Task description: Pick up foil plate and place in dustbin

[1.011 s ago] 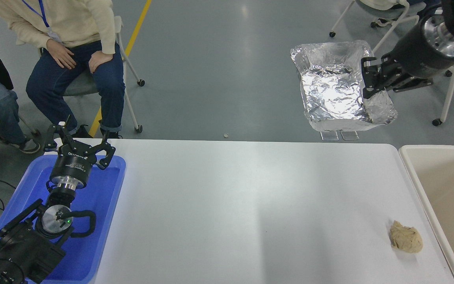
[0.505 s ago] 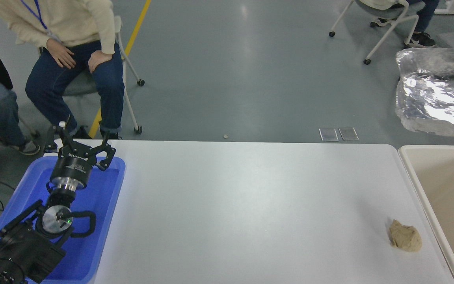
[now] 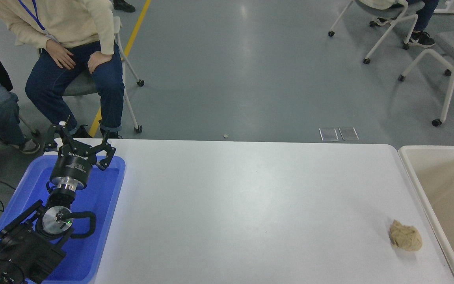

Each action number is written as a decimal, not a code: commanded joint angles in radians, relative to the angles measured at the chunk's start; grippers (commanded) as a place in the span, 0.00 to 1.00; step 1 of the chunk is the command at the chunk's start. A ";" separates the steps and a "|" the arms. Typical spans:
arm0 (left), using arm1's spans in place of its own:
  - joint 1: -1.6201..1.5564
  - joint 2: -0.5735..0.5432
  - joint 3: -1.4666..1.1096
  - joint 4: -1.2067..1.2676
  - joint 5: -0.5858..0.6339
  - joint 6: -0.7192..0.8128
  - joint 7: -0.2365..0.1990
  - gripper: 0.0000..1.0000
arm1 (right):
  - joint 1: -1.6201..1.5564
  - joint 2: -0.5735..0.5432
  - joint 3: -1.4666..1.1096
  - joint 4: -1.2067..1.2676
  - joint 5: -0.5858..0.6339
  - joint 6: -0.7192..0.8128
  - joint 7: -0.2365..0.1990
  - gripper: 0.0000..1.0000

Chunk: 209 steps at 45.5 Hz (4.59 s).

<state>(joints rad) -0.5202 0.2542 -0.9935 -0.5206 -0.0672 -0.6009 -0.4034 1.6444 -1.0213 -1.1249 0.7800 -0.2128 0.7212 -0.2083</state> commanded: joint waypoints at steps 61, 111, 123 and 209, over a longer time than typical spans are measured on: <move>0.000 0.000 -0.001 0.001 0.000 0.001 0.000 1.00 | -0.992 0.509 0.574 -0.782 0.013 -0.761 0.003 0.00; 0.000 0.000 -0.001 0.001 0.000 0.000 0.000 1.00 | -0.809 0.294 0.568 -0.314 -0.003 -0.799 0.003 0.88; 0.000 0.000 -0.001 0.001 0.000 0.000 0.000 1.00 | -0.528 0.168 0.387 0.122 -0.007 -0.757 0.003 1.00; -0.001 0.000 -0.001 0.001 -0.002 0.004 0.000 1.00 | 0.663 0.650 0.021 0.535 0.012 0.064 0.003 1.00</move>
<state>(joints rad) -0.5200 0.2540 -0.9940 -0.5200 -0.0675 -0.5969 -0.4034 2.2890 -0.4204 -1.0755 1.3154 -0.1947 0.7838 -0.2055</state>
